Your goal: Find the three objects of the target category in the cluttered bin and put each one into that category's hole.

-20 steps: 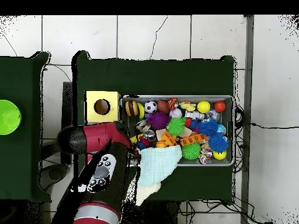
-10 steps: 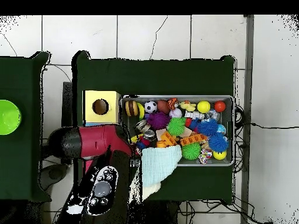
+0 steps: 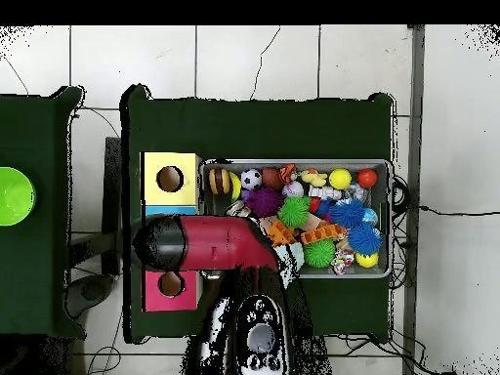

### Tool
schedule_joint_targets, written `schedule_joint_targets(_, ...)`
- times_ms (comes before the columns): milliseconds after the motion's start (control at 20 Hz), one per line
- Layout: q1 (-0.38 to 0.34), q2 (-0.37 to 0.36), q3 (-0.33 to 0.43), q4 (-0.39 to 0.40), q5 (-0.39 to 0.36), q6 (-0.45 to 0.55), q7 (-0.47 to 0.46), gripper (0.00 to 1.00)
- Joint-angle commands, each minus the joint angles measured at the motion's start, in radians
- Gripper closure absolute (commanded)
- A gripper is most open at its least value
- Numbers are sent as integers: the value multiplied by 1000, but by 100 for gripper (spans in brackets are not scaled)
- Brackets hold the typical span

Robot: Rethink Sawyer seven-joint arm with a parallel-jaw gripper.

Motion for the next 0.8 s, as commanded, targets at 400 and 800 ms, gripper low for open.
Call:
schedule_joint_targets(400, -573, -237, 337, 150, -332, 22, -791, 100)
schedule_joint_targets(800, -736, -163, 498, 58, -413, -22, -931, 0)
